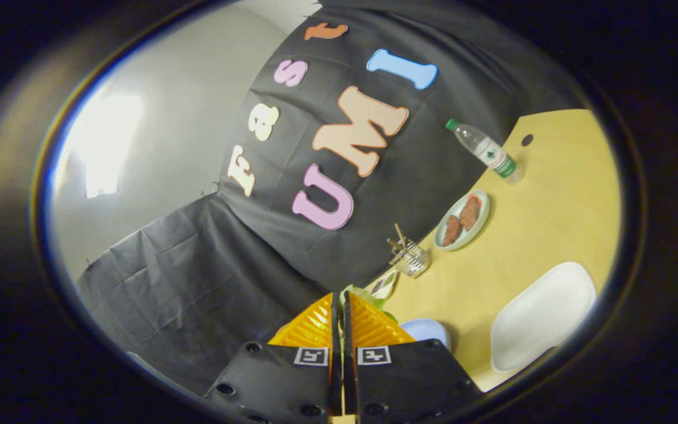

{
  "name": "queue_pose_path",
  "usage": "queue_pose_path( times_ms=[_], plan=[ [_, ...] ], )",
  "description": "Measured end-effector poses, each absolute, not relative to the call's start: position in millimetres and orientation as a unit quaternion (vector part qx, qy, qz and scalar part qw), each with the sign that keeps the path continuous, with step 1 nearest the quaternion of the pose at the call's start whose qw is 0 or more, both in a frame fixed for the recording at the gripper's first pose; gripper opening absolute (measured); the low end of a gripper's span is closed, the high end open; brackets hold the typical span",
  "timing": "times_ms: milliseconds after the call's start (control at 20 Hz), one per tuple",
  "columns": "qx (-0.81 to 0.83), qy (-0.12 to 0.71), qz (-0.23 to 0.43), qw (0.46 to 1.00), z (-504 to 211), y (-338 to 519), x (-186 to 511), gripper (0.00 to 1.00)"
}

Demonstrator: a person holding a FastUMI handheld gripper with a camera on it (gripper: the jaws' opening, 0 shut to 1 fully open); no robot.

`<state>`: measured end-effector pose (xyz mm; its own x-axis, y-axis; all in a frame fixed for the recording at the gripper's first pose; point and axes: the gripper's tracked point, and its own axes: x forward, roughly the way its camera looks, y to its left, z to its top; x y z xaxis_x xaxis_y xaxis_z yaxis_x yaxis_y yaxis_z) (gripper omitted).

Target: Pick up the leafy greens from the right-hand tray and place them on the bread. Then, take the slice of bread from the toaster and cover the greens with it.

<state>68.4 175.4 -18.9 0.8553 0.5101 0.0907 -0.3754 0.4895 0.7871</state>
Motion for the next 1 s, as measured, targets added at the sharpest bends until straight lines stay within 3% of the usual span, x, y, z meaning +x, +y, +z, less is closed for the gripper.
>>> queue_pose_path(
  times_ms=[350, 1000],
  plan=[
    [0.450, 0.085, 0.303, 0.835, -30.9, 254.1, 80.5, 0.04],
    [0.301, 0.189, 0.170, 0.919, -139.5, 234.5, 105.9, 0.04]
  ],
)
